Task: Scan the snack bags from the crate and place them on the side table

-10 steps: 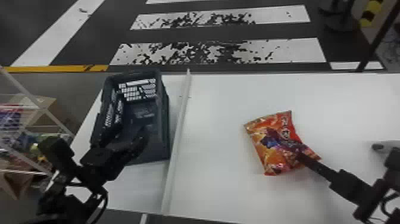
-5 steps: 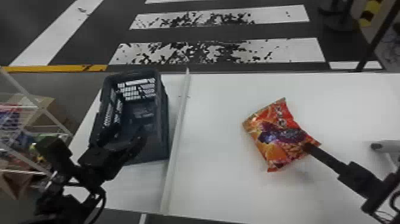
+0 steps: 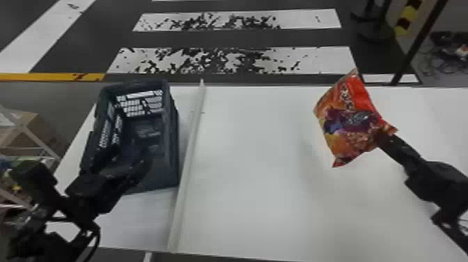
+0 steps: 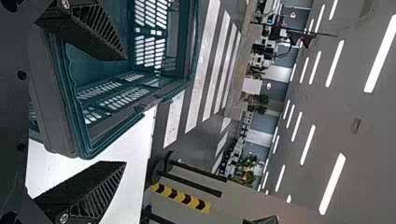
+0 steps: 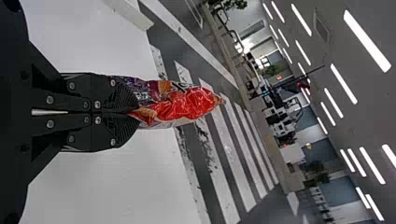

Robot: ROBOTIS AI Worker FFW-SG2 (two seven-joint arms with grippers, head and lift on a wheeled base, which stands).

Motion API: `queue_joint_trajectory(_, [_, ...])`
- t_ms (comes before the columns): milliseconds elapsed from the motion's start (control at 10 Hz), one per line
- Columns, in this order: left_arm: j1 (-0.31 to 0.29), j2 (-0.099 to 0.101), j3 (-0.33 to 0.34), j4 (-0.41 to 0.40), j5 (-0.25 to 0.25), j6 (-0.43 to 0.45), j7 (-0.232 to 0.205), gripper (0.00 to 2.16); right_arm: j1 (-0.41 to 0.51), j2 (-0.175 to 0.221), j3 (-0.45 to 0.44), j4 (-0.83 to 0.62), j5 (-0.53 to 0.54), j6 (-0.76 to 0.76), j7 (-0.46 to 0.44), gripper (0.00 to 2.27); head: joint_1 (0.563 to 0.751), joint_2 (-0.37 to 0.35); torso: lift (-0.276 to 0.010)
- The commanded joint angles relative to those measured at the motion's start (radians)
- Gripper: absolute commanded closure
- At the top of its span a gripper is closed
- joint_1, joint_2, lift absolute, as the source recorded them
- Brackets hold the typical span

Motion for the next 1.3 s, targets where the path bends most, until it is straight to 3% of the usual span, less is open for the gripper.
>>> queue_joint_trajectory(0, [-0.001, -0.003, -0.001, 0.0, 0.0, 0.0, 0.001, 0.08, 0.034, -0.028, 0.088, -0.087, 0.272, -0.13, -0.055, 2.25, 0.695, 0.066, -0.095])
queue_joint_trajectory(200, [-0.001, -0.003, 0.003, 0.0, 0.002, 0.003, -0.002, 0.08, 0.071, -0.1, 0.274, -0.095, 0.686, -0.25, -0.201, 2.25, 0.695, 0.058, -0.095])
queue_joint_trajectory(400, [-0.001, -0.003, 0.012, 0.005, 0.011, 0.003, -0.005, 0.08, 0.079, -0.154, 0.448, -0.009, 1.071, -0.253, -0.326, 2.25, 0.695, 0.092, -0.095])
queue_joint_trajectory(500, [-0.003, -0.003, 0.012, 0.008, 0.012, 0.003, -0.005, 0.08, 0.068, -0.186, 0.54, 0.056, 1.265, -0.152, -0.397, 2.25, 0.695, 0.125, -0.095])
queue_joint_trajectory(700, [-0.012, -0.003, 0.012, 0.02, 0.012, 0.003, -0.008, 0.08, 0.017, -0.223, 0.712, 0.203, 1.598, 0.189, -0.465, 2.25, 0.695, 0.141, -0.095])
queue_joint_trajectory(900, [-0.018, -0.003, 0.009, 0.023, 0.012, 0.006, -0.012, 0.08, 0.004, -0.246, 0.794, 0.27, 1.713, 0.305, -0.445, 2.24, 0.695, 0.088, -0.095])
queue_joint_trajectory(1000, [-0.02, -0.003, 0.011, 0.023, 0.012, 0.009, -0.013, 0.08, 0.013, -0.259, 0.818, 0.263, 1.71, 0.302, -0.431, 1.78, 0.695, 0.082, -0.095])
queue_joint_trajectory(1200, [-0.02, -0.003, 0.014, 0.026, 0.012, 0.009, -0.013, 0.08, 0.051, -0.276, 0.826, 0.175, 1.605, 0.238, -0.399, 0.51, 0.695, 0.103, -0.095])
